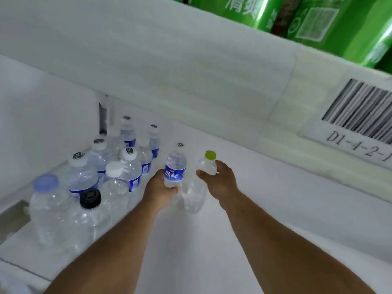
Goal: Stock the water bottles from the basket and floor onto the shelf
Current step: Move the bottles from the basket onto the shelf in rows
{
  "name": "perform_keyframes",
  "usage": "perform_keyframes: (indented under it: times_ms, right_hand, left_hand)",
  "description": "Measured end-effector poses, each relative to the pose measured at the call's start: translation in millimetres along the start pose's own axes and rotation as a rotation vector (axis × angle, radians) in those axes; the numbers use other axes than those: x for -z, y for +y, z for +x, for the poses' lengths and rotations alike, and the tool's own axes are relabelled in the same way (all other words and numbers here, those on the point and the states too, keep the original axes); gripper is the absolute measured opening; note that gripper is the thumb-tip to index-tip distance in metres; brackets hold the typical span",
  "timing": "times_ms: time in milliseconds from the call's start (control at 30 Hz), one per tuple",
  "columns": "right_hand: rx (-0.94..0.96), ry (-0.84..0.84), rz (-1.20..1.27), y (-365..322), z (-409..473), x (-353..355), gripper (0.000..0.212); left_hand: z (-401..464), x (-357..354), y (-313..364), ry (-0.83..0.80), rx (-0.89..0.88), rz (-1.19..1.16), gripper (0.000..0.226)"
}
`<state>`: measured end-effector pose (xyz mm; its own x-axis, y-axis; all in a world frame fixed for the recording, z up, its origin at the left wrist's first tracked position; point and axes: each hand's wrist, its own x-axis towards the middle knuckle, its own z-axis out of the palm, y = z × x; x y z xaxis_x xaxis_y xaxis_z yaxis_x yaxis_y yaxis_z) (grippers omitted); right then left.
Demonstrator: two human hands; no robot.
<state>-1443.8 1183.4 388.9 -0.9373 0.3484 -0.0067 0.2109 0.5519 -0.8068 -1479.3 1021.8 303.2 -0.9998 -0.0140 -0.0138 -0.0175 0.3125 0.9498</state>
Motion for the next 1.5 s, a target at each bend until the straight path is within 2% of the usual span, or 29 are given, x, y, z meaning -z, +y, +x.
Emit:
perform_keyframes:
  times_ms: [100, 133, 267, 467, 667, 700, 767, 833, 933, 1100, 1333, 1500]
  right_hand:
    - [0.003, -0.007, -0.012, -3.8, 7.8, 1.1, 0.039]
    - [-0.001, -0.028, -0.01, -6.9, 8.3, 2.8, 0.037]
    - [-0.008, -0.13, 0.014, -12.4, 13.0, 12.4, 0.036]
    - [-0.006, -0.084, 0.028, -8.0, 9.4, 8.6, 0.045]
    - [-0.105, -0.17, 0.028, -15.6, 3.6, 15.6, 0.016]
    - [-0.106, -0.164, 0.016, -15.7, 1.7, 16.0, 0.021]
    - [-0.105, -0.141, 0.004, -11.5, -1.9, 15.6, 0.05]
    - [-0.123, -0.107, -0.013, -5.6, -6.5, 13.3, 0.069]
    - [-0.183, -0.086, -0.055, 4.9, -19.7, 9.9, 0.082]
    - [-0.177, -0.127, -0.272, 14.0, -69.3, 8.1, 0.075]
    - [0.042, -0.177, -0.743, 6.6, -176.0, 1.8, 0.068]
    - [0.029, -0.281, -0.836, 0.5, -233.7, -7.6, 0.082]
  left_hand:
    - [13.9, -4.9, -0.9, 0.002, -0.022, 0.027, 0.045]
    - [17.5, -5.9, -0.4, -0.004, -0.035, 0.044, 0.046]
    - [27.5, -10.1, 2.9, -0.043, -0.069, 0.083, 0.054]
    - [30.7, -13.7, 4.4, -0.082, -0.081, 0.129, 0.059]
    - [27.5, -11.2, 7.5, -0.083, -0.037, 0.145, 0.068]
    - [25.8, -9.5, 8.1, -0.07, -0.01, 0.144, 0.077]
    - [21.1, -6.7, 8.1, -0.044, 0.033, 0.182, 0.09]
    - [9.9, -4.9, 11.0, -0.043, 0.058, 0.192, 0.09]
    - [-14.1, -0.4, 17.7, -0.093, 0.08, 0.195, 0.081]
    - [-66.3, 25.6, 31.1, -0.271, 0.036, 0.445, 0.078]
    - [-145.9, 75.5, 44.6, -0.464, -0.246, 0.983, 0.074]
    - [-187.6, 105.0, 46.9, -0.525, -0.302, 1.07, 0.073]
